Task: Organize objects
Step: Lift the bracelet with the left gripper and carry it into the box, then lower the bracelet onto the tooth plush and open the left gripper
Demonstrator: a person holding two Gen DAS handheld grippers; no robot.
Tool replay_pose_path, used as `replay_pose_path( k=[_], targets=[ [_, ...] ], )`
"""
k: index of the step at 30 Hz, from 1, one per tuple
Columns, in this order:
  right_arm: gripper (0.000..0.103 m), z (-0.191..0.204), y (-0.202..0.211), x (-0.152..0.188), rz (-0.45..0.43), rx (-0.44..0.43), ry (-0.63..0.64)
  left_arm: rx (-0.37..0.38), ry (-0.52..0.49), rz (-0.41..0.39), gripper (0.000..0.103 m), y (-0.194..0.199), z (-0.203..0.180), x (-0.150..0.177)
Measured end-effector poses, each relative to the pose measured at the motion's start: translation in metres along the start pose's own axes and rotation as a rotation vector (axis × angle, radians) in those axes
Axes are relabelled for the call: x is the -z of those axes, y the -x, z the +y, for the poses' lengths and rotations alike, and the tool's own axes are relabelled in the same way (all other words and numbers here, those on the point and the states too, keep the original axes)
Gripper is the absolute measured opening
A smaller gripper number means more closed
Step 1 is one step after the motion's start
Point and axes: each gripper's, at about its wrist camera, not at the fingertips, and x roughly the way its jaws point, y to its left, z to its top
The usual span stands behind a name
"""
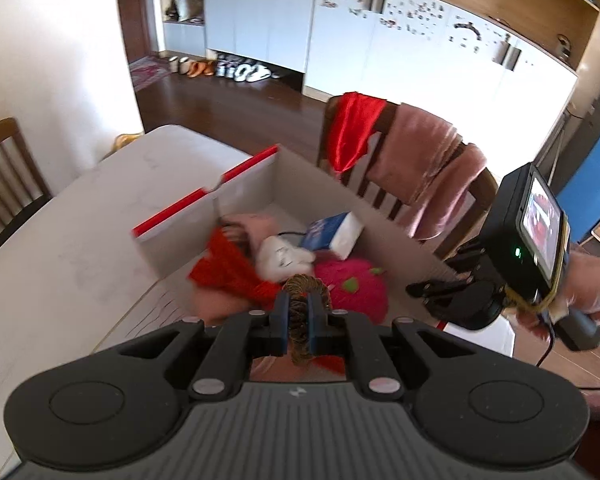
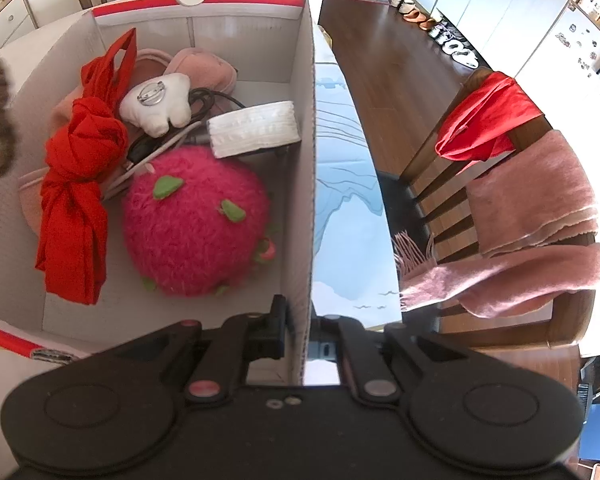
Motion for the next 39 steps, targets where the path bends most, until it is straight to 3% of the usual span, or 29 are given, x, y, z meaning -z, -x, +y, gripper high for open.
replay_pose_path(
  k=[10,17,26,39],
  targets=[
    [0.006,-0.003,0.002,0.002,-0.011,-0.014,0.009,0.034,-0.015,0.000,0.008,-0.047,-0.018,-0.031],
    [0.006,-0.003,0.001,0.002,-0.010,-0.015,0.023,-0.006,0.039,0.100,0.008,-0.098,0.001,-0.028],
    [0.006,-0.002,0.002,0.002,-0.015,-0.021,0.038,-0.055,0.018,0.187,0.008,-0.131,0.014,-0.018],
    [0.006,-0.002,0.002,0.002,-0.015,-0.028,0.051,-0.048,0.063,0.148,0.011,-0.116,0.025,-0.006]
  ],
)
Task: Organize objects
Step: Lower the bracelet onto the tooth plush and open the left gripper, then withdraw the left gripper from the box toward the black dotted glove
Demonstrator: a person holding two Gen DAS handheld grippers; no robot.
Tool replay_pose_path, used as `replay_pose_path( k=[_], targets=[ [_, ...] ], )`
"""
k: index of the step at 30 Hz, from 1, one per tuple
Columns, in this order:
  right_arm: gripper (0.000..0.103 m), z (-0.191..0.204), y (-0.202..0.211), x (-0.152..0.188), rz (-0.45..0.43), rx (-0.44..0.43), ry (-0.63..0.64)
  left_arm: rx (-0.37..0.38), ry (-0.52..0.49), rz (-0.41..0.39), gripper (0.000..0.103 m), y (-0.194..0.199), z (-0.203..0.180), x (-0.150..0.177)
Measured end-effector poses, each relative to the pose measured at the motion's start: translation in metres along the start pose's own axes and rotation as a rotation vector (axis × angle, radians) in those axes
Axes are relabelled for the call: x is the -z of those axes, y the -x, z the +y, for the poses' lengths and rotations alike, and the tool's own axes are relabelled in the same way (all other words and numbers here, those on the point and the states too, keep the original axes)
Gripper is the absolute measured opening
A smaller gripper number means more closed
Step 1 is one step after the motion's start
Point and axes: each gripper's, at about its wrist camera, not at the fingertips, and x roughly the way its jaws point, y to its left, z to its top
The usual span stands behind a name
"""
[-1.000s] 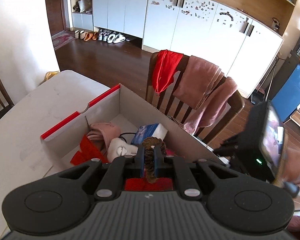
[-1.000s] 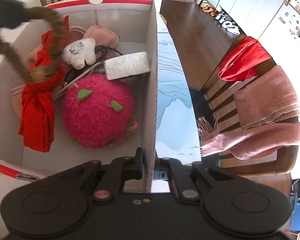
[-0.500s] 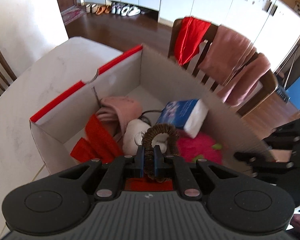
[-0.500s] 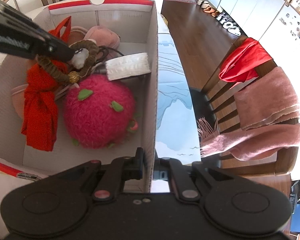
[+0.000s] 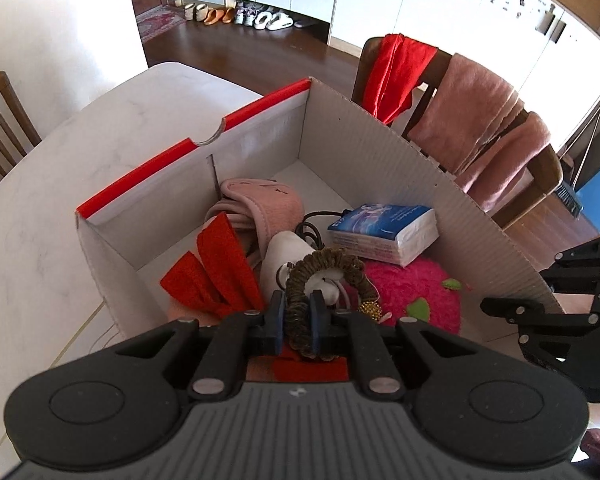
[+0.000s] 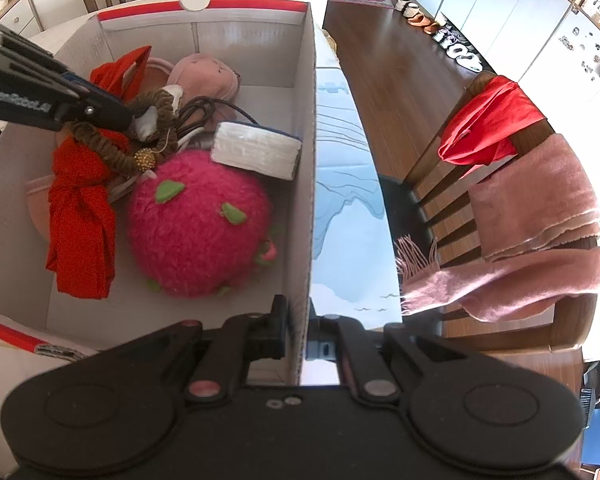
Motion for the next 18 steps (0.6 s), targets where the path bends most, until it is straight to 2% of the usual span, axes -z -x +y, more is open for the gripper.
replay_pose_path(
  k=[9,11,15,18],
  targets=[
    [0.006,0.000,0.000,0.001,-0.004,-0.003,0.009,0.010,0.010,-0.044,0.013,0.025,0.001,0.008],
    [0.006,0.000,0.000,0.001,-0.004,-0.003,0.011,0.026,0.019,-0.054,0.016,0.033,0.003,0.010],
    [0.006,0.001,0.001,0.001,-0.004,-0.003,0.014,0.034,0.028,-0.094,0.030,0.052,0.004,0.014],
    [0.007,0.000,0.002,0.000,-0.002,-0.004,0.019,0.043,0.024,-0.126,0.031,0.069,0.005,0.019]
  ],
)
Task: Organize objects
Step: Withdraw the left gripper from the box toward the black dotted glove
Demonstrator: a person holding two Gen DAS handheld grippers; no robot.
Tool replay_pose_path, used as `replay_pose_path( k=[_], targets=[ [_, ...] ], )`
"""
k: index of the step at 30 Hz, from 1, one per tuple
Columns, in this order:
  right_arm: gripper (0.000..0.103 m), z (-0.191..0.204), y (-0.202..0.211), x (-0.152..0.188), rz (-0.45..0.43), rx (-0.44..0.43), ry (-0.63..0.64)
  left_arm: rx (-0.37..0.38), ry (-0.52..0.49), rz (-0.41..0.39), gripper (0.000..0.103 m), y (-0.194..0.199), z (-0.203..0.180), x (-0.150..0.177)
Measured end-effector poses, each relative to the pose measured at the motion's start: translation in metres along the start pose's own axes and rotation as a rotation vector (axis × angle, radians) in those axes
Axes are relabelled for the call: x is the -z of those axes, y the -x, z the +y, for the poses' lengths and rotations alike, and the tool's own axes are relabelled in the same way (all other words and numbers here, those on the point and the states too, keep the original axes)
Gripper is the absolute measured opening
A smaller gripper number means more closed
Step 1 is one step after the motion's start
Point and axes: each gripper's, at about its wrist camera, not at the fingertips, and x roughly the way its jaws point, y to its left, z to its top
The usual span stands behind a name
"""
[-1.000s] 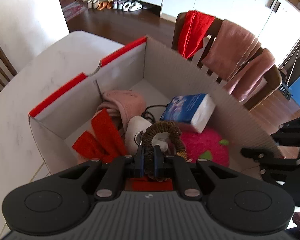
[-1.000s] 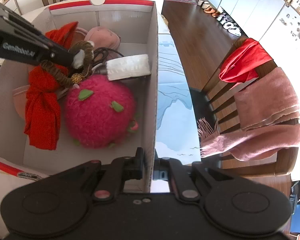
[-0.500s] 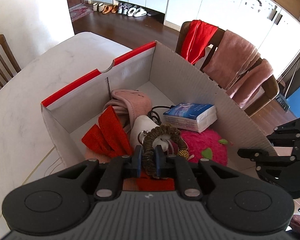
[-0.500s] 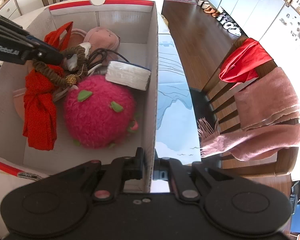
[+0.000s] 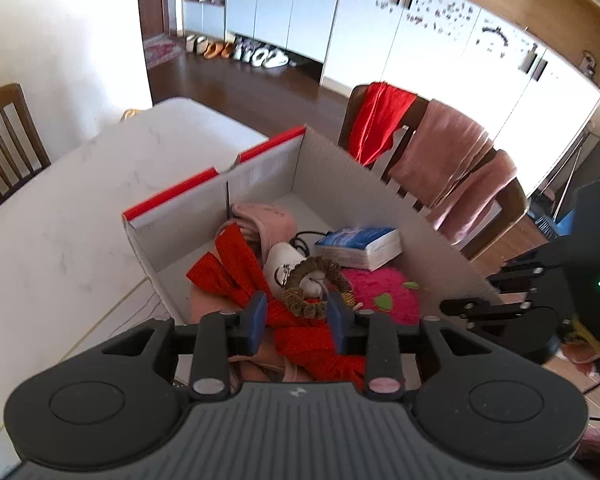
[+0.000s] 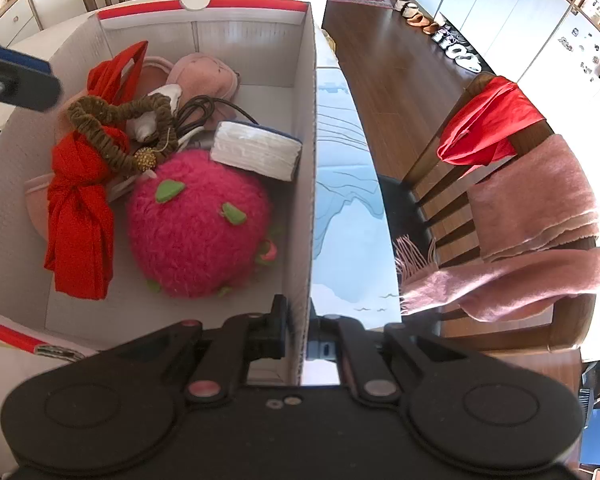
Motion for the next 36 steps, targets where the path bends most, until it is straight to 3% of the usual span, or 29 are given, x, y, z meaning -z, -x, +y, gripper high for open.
replay_pose_path(
  k=[5,7,9,12,19,26,28,36],
  targets=[
    [0.007,0.000,0.000,0.000,-0.001,-0.002,0.004,-0.012,-0.011,-0.044,0.033,0.025,0.003,0.005],
    [0.007,0.000,0.000,0.000,0.000,-0.003,0.008,-0.020,-0.008,-0.056,0.054,0.033,0.008,0.008],
    [0.007,0.000,0.000,0.000,0.000,-0.004,0.010,-0.035,-0.004,-0.072,0.063,0.043,0.014,0.012],
    [0.007,0.000,0.001,0.000,-0.001,-0.004,0.012,-0.063,0.009,-0.071,0.063,0.051,0.027,0.017],
    [0.007,0.000,0.000,0.000,0.000,-0.005,0.020,-0.160,0.071,-0.063,0.077,0.060,0.068,0.034],
    [0.007,0.000,0.000,0.000,0.001,-0.007,0.027,-0.239,0.178,-0.013,0.091,0.045,0.116,0.058],
    [0.007,0.000,0.000,0.001,0.002,-0.007,0.028,-0.256,0.223,0.006,0.103,0.038,0.131,0.065],
    [0.007,0.000,0.000,0.001,0.005,-0.007,0.036,-0.365,0.391,0.101,0.103,-0.002,0.187,0.090]
  ],
)
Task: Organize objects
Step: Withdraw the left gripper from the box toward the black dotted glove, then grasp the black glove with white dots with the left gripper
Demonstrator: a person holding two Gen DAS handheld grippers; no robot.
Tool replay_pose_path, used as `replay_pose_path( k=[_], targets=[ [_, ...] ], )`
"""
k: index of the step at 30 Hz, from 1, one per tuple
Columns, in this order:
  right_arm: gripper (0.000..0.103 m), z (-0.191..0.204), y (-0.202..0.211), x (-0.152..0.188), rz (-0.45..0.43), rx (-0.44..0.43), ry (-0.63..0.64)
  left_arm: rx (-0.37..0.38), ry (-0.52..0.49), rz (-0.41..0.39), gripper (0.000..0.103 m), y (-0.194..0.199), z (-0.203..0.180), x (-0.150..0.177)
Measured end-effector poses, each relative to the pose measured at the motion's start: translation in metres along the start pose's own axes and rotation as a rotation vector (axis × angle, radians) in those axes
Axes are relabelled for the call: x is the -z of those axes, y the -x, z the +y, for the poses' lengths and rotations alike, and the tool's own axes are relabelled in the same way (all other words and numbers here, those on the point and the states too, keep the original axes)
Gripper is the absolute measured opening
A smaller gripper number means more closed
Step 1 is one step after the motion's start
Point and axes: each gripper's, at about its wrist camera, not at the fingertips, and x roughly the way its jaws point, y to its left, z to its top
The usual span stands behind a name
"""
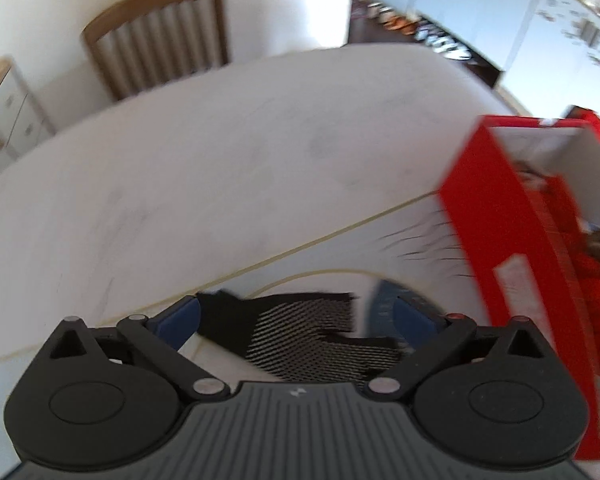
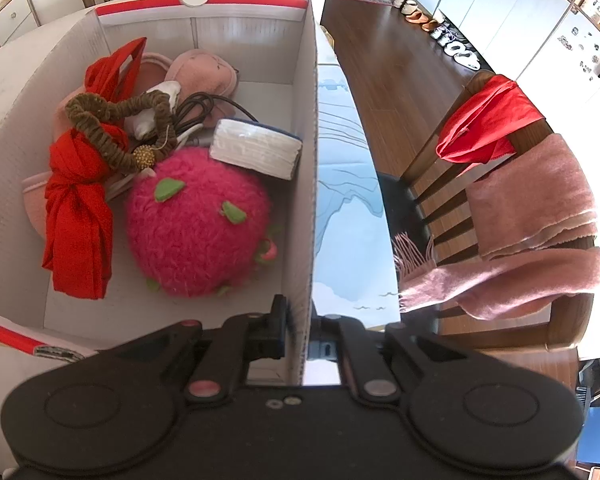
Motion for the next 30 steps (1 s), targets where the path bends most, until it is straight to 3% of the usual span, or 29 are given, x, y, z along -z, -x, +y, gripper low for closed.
replay_pose_path(
  k=[8,17,23,26,30],
  targets=[
    [0.008,0.000,0.000,-0.001,0.006,0.002,-0.001,-0.005,0.246,0.091,0.103,-0.046,0.044,-0.002],
    [0.008,-0.001,-0.001,-0.001,0.008,0.002,0.002,-0.045,0.286,0.129,0.102,-0.067,0.050,-0.001],
    [0.008,-0.001,-0.001,-0.002,0.010,0.001,0.002,-0.082,0.210,0.114,0.083,-0.066,0.039,-0.002],
    [0.008,-0.001,-0.001,-0.001,0.010,0.000,0.002,-0.071,0.182,0.104,0.064,-0.062,0.034,-0.003],
    [0.008,-0.001,-0.001,-0.001,0.009,0.000,0.005,-0.060,0.150,0.092,0.031,-0.055,0.026,-0.002]
  ],
)
